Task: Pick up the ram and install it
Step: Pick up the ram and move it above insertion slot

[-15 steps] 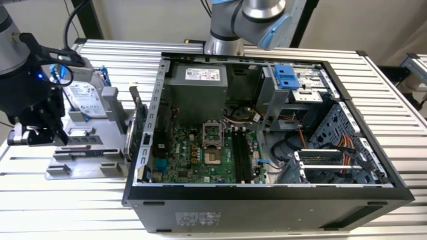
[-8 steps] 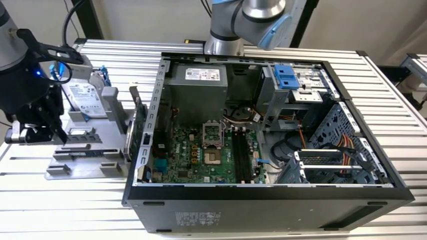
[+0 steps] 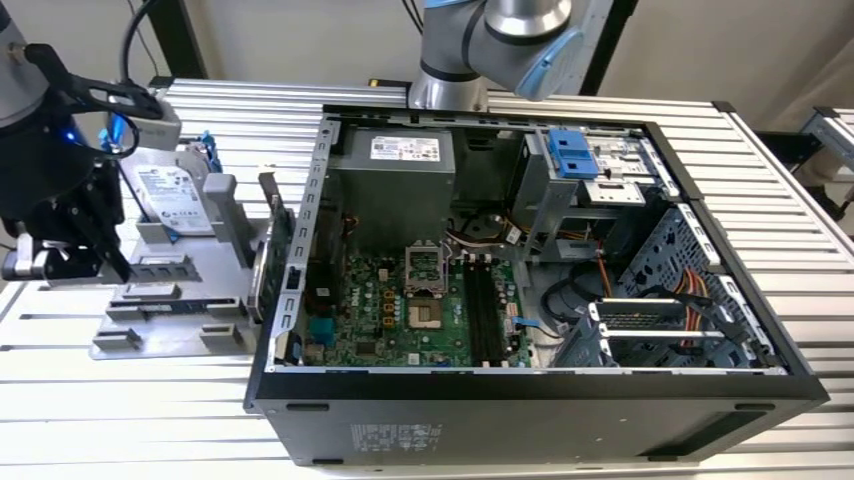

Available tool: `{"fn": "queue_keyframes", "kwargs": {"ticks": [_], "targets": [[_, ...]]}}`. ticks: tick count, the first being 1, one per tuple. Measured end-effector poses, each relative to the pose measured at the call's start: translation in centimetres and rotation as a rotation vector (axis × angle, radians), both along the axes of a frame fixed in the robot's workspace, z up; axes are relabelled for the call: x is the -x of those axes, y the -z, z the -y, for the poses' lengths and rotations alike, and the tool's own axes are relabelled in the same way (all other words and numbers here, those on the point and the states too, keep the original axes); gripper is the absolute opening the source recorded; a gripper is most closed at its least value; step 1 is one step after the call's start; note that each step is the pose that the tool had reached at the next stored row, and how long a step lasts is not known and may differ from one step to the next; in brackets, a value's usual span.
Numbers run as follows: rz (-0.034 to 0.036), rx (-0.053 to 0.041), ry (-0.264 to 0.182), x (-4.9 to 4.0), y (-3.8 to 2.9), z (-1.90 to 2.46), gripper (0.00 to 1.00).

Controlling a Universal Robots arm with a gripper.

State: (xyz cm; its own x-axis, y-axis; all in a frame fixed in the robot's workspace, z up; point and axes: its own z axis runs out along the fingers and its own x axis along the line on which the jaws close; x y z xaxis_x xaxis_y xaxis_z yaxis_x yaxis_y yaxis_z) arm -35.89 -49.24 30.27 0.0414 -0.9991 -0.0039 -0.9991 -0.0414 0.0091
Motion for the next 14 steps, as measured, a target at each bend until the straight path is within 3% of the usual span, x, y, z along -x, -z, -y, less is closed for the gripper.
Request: {"fn": "queue_keyframes", "kwargs": {"ticks": [14], "targets": [[-0.0001, 0.0001, 0.000, -0.01, -1.45, -0.01, 0.00]]}}
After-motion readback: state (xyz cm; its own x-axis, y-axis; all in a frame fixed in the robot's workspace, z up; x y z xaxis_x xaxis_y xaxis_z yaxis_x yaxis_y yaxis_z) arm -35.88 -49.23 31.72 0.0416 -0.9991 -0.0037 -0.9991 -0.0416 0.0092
